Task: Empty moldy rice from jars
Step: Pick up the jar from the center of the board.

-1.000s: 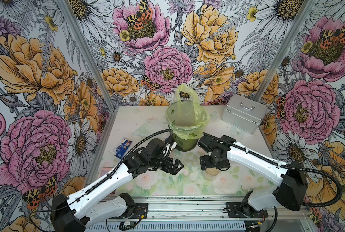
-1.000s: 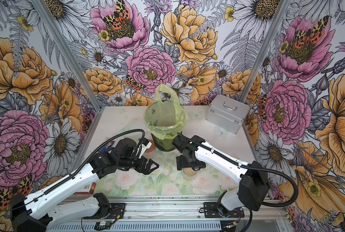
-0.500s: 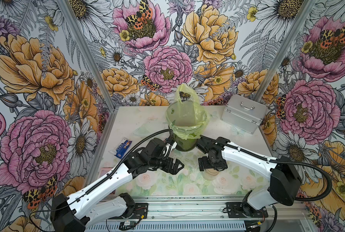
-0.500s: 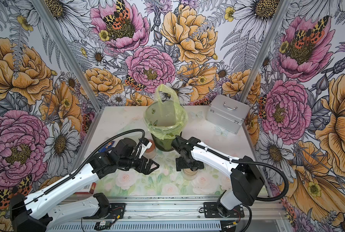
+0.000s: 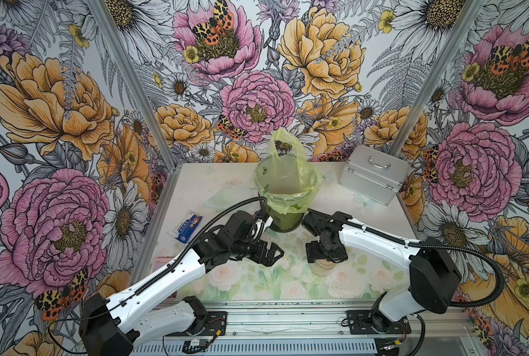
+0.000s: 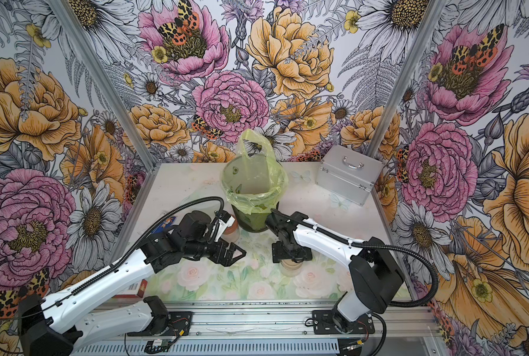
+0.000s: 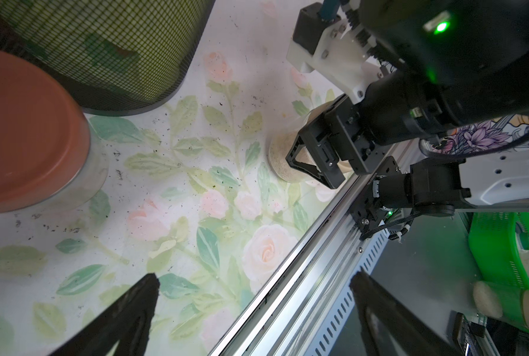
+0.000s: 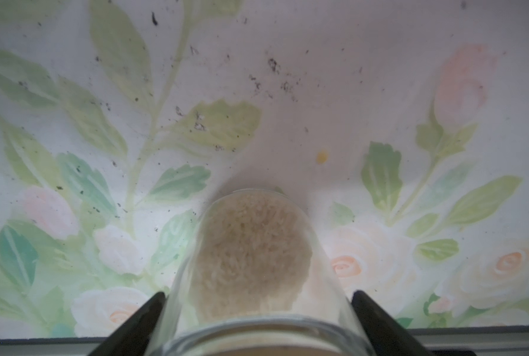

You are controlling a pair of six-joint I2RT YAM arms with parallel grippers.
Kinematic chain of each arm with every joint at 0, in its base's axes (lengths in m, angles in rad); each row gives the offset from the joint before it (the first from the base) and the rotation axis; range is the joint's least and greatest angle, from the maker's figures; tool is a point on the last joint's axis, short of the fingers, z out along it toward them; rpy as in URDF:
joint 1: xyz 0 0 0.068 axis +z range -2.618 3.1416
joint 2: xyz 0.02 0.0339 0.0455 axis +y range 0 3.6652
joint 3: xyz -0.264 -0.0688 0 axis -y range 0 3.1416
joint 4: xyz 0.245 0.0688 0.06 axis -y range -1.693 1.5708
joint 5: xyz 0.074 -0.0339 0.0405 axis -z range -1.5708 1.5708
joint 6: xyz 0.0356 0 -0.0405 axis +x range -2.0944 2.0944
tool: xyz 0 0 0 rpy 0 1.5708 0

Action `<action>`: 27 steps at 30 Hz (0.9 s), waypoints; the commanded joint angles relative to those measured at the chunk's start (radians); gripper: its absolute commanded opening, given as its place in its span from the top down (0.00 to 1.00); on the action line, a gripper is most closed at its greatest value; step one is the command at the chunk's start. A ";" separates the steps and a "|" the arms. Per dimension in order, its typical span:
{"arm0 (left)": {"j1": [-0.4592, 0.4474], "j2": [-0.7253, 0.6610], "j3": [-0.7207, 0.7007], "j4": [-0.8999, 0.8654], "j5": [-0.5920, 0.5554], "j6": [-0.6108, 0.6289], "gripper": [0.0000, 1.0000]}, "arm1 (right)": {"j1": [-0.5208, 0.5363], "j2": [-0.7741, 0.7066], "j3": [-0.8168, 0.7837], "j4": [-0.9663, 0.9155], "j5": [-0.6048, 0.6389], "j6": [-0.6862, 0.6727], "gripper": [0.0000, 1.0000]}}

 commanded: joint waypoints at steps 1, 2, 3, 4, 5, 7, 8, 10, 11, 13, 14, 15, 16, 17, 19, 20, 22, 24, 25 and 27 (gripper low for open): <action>0.010 0.008 -0.002 0.038 0.029 -0.003 0.01 | -0.007 0.007 -0.012 0.012 -0.004 -0.012 0.07; 0.010 0.010 0.000 0.039 0.028 -0.004 0.01 | -0.007 0.004 -0.015 0.014 -0.003 -0.013 0.08; 0.010 0.014 -0.001 0.042 0.028 -0.003 0.01 | -0.008 0.008 -0.018 0.016 -0.004 -0.017 0.10; 0.010 0.015 0.001 0.044 0.028 -0.003 0.01 | -0.007 0.010 -0.020 0.018 -0.002 -0.016 0.12; 0.010 0.018 0.003 0.046 0.027 -0.003 0.01 | -0.007 0.011 -0.023 0.021 0.001 -0.018 0.14; 0.010 0.022 0.007 0.049 0.029 -0.005 0.01 | -0.008 0.007 -0.026 0.029 0.006 -0.020 0.17; 0.011 0.024 0.009 0.051 0.029 -0.007 0.01 | -0.009 0.005 -0.025 0.033 0.010 -0.023 0.18; 0.010 0.030 0.012 0.056 0.029 -0.008 0.01 | -0.009 0.005 -0.020 0.034 0.016 -0.029 0.26; 0.010 0.033 0.014 0.056 0.031 -0.009 0.01 | -0.010 0.005 -0.020 0.032 0.020 -0.031 0.32; 0.010 0.038 0.017 0.059 0.033 -0.009 0.01 | -0.012 -0.001 -0.018 0.032 0.021 -0.030 0.45; 0.008 0.039 0.018 0.061 0.034 -0.009 0.01 | -0.013 -0.009 -0.018 0.030 0.019 -0.029 0.50; 0.007 0.040 0.017 0.063 0.032 -0.008 0.01 | -0.014 -0.015 -0.016 0.030 0.015 -0.028 0.54; 0.004 0.040 0.016 0.065 0.030 -0.006 0.01 | -0.016 -0.026 -0.013 0.029 0.012 -0.027 0.61; 0.003 0.039 0.014 0.070 0.029 -0.004 0.01 | -0.021 -0.038 -0.009 0.026 0.007 -0.024 0.66; -0.001 0.037 0.008 0.081 0.026 0.003 0.01 | -0.030 -0.058 0.001 0.014 -0.003 -0.019 0.78; -0.004 0.037 0.005 0.090 0.024 0.009 0.01 | -0.033 -0.066 0.008 0.004 -0.004 -0.019 0.84; -0.008 0.037 -0.001 0.112 0.024 0.022 0.01 | -0.041 -0.076 0.027 -0.021 -0.009 -0.023 0.96; -0.017 0.041 -0.002 0.136 0.021 0.043 0.01 | -0.048 -0.078 0.059 -0.061 -0.012 -0.029 1.00; -0.023 0.044 -0.004 0.150 0.017 0.054 0.01 | -0.052 -0.077 0.083 -0.087 -0.013 -0.034 1.00; -0.036 0.054 -0.012 0.180 0.005 0.083 0.01 | -0.056 -0.078 0.138 -0.139 -0.018 -0.044 1.00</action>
